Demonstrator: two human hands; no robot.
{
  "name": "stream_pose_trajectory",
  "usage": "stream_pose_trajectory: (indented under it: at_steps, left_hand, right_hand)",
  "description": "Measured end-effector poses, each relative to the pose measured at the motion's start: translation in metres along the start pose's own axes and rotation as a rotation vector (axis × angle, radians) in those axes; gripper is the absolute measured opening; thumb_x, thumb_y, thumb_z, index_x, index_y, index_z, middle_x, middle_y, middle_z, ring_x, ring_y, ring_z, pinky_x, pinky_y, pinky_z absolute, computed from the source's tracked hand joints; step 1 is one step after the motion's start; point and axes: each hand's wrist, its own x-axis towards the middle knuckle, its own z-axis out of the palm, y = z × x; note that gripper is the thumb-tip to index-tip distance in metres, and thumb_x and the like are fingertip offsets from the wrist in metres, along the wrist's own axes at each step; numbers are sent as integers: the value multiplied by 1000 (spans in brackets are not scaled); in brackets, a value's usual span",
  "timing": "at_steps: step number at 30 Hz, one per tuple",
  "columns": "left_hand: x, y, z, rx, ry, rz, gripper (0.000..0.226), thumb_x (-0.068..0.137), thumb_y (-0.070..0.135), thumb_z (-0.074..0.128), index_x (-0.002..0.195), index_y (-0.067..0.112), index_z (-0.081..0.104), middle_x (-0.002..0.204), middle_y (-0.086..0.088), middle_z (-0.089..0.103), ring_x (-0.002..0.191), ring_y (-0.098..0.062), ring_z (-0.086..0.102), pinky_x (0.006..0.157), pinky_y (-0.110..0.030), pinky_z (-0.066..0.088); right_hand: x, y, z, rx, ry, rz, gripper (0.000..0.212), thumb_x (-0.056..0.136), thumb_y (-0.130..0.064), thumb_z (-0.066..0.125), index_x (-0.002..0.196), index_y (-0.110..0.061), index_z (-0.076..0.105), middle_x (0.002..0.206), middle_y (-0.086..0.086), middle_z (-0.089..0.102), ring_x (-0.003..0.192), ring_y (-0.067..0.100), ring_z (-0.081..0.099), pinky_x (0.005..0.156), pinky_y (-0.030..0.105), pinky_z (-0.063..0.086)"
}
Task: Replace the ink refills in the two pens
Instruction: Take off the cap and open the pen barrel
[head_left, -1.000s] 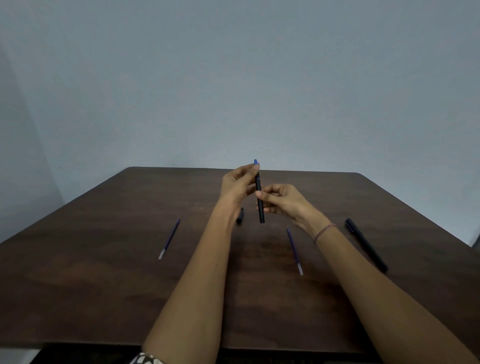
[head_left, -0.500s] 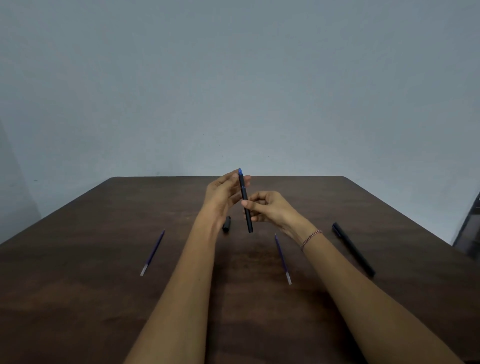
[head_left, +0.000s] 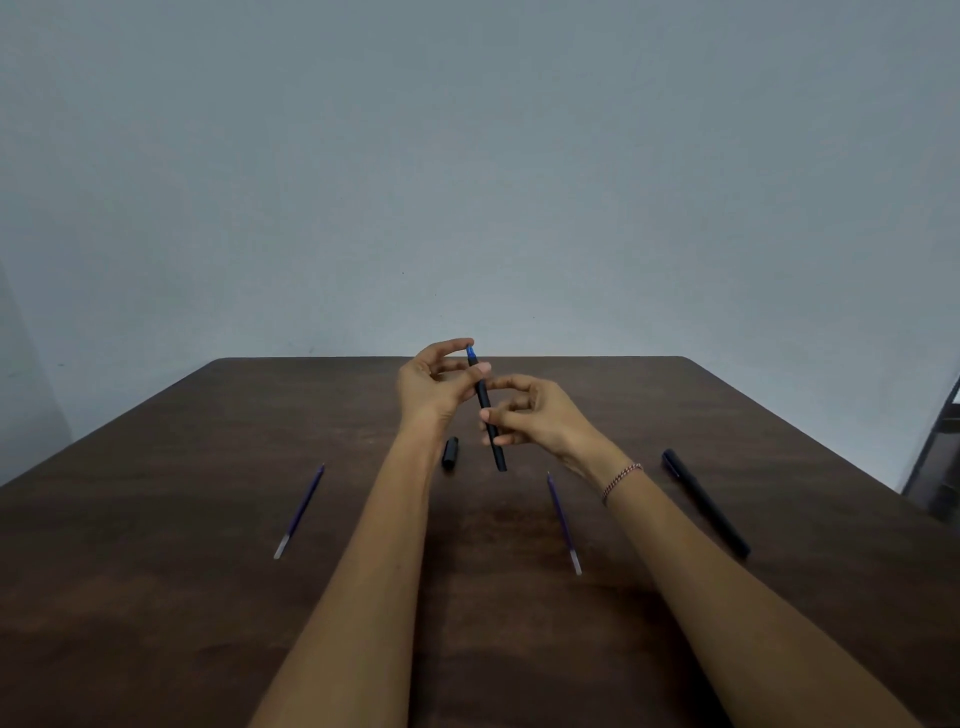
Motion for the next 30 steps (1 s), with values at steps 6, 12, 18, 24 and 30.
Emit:
stream_pose_trajectory:
  at_steps: [6, 12, 18, 24, 30]
  left_hand:
    - [0, 4, -3, -34, -174, -33, 35, 91, -6, 49, 122, 7, 58, 99, -12, 67, 91, -15, 65, 75, -18, 55]
    - [-2, 4, -5, -107, -89, -30, 38, 84, -10, 58, 120, 5, 60, 75, -11, 60, 87, -15, 69, 65, -19, 55]
    - [0, 3, -4, -131, -7, -77, 38, 77, -5, 70, 113, 4, 62, 77, -4, 65, 78, -14, 66, 64, -21, 58]
    - [3, -1, 1, -18, -47, -122, 26, 86, 5, 62, 112, 1, 62, 92, 2, 64, 85, -6, 60, 77, -26, 54]
    - [3, -2, 0, -39, -18, -94, 16, 79, 2, 70, 87, 10, 60, 81, -4, 66, 78, -12, 67, 79, -31, 56]
  right_hand:
    - [1, -2, -5, 15, 40, -12, 28, 82, -8, 71, 103, -22, 60, 74, 8, 72, 67, 22, 72, 56, 21, 56]
    - [1, -2, -3, -9, 22, -16, 26, 83, -10, 70, 102, -24, 59, 74, 5, 73, 66, 20, 72, 54, 22, 56]
    - [-1, -3, -1, -104, 43, -34, 27, 83, -12, 71, 102, -26, 57, 81, 9, 71, 67, 16, 71, 55, 22, 56]
    - [-1, -4, -1, -150, 54, -47, 25, 82, -14, 72, 99, -26, 58, 76, 4, 71, 66, 13, 71, 55, 21, 55]
    - [-1, -3, -2, -179, 46, -53, 27, 82, -14, 72, 100, -27, 59, 75, 6, 70, 65, 13, 70, 55, 22, 55]
